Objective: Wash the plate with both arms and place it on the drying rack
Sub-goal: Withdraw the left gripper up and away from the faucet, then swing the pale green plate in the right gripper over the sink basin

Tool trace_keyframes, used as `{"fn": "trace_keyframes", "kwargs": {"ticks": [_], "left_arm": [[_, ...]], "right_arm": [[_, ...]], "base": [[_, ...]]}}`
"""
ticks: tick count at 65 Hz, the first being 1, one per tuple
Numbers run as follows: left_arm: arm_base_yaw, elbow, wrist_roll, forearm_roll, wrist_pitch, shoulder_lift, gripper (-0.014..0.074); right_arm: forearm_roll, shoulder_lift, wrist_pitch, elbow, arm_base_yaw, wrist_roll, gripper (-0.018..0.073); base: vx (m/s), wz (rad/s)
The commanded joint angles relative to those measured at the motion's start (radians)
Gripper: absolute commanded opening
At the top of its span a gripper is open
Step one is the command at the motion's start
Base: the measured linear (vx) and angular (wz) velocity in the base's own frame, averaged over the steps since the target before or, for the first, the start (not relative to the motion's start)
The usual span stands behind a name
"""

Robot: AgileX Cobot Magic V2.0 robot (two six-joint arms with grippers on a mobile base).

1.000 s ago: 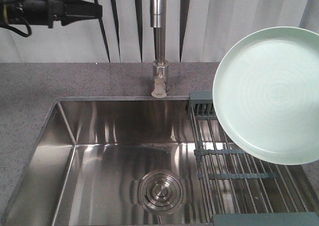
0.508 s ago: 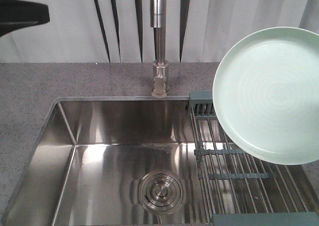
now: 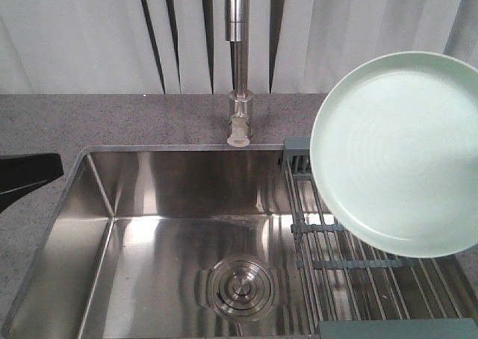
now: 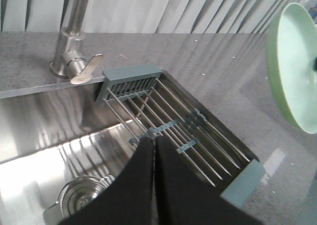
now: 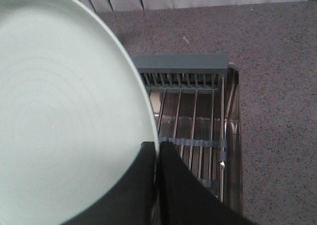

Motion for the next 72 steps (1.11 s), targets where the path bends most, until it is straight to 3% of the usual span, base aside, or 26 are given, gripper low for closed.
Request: {"fn": "trace_keyframes", "kwargs": {"ticks": [1, 13, 28, 38, 43, 49, 54, 72], "left_arm": [[0.003, -0.011, -0.007, 0.034, 0.062, -0.042, -0.0007], [0.003, -0.012, -0.023, 0.034, 0.121, -0.112, -0.0007], [0.003, -0.012, -0.023, 0.034, 0.311, -0.2, -0.0007], [0.002, -0.012, -0.023, 0.034, 0.323, -0.217, -0.0007], [0.002, -0.012, -0.023, 0.034, 0.307, -0.217, -0.0007], [0.002, -0.012, -0.023, 0.034, 0.287, -0.217, -0.0007], [0.002, -0.011, -0.023, 0.034, 0.276, -0.217, -0.0007], [0.002, -0.011, -0.023, 0.034, 0.248, -0.217, -0.0007]], "right_arm": [[-0.034, 0.007, -0.099, -0.028, 0.066, -0.006, -0.0006], [-0.092, 0.007, -0.122, -0.028, 0.159, 0.017, -0.0006], [-0.121, 0.039, -0.154, -0.028, 0.175, 0.036, -0.0006], [-0.091, 0.146, -0.143, -0.028, 0.175, 0.034, -0.0006], [-0.029, 0.199, -0.114, -0.028, 0.187, -0.006, -0.0006], [0.07, 0.256, -0.092, -0.028, 0.254, -0.097, -0.0006], [0.117, 0.311, -0.11, -0.028, 0.32, -0.108, -0.0006], [0.112, 0.492, -0.165, -0.095, 0.554, -0.032, -0.0006]], "base": [[0.0, 0.0], [0.0, 0.0], [0.0, 0.0], [0.0, 0.0], [0.0, 0.0], [0.0, 0.0], [0.0, 0.0], [0.0, 0.0]]}}
